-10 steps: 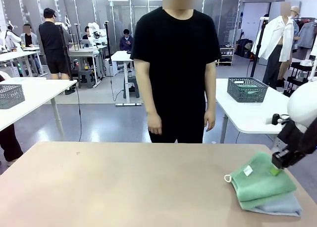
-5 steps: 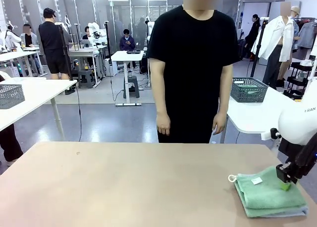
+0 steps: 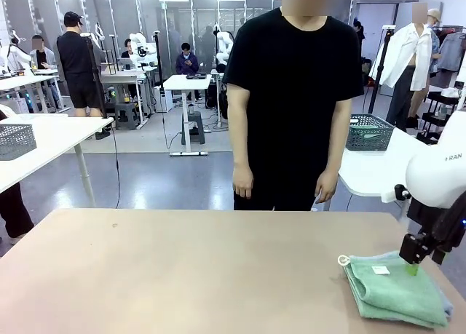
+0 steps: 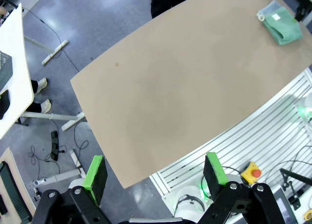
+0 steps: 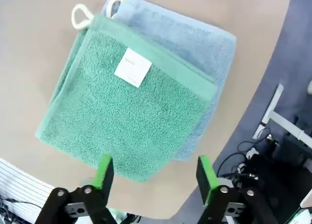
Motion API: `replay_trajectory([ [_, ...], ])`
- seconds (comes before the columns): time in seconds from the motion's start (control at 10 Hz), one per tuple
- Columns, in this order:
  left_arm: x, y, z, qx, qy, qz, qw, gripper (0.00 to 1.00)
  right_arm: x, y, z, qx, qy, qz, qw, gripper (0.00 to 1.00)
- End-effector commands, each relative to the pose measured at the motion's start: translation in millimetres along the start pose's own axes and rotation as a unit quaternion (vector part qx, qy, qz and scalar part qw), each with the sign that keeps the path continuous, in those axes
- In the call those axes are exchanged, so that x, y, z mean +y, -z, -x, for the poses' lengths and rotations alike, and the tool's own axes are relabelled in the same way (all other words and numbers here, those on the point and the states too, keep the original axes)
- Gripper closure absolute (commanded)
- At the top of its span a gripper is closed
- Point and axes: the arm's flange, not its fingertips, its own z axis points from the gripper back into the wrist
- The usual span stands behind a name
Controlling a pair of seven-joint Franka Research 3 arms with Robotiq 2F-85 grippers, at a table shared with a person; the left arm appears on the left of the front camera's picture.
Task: Fold the towels and place them in the basket.
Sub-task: Stack the folded Towel with hook on the right side of the table.
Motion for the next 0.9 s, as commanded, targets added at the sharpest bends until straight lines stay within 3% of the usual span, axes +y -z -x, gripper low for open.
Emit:
replay_trajectory([
  [0.0,0,-2,-1,0.001,0.001,-0.003,1.000,0.00,9,-10,-15,0.002,0.009,0.023,1.000,0.00],
  [0.1,0,-2,-1,0.001,0.001,-0.003,1.000,0.00,0,0,0,0.000,0.000,0.000,1.000,0.00],
  [0.8,0,-2,-1,0.001,0.001,-0.003,1.000,0.00,0,0,0,0.000,0.000,0.000,1.000,0.00],
])
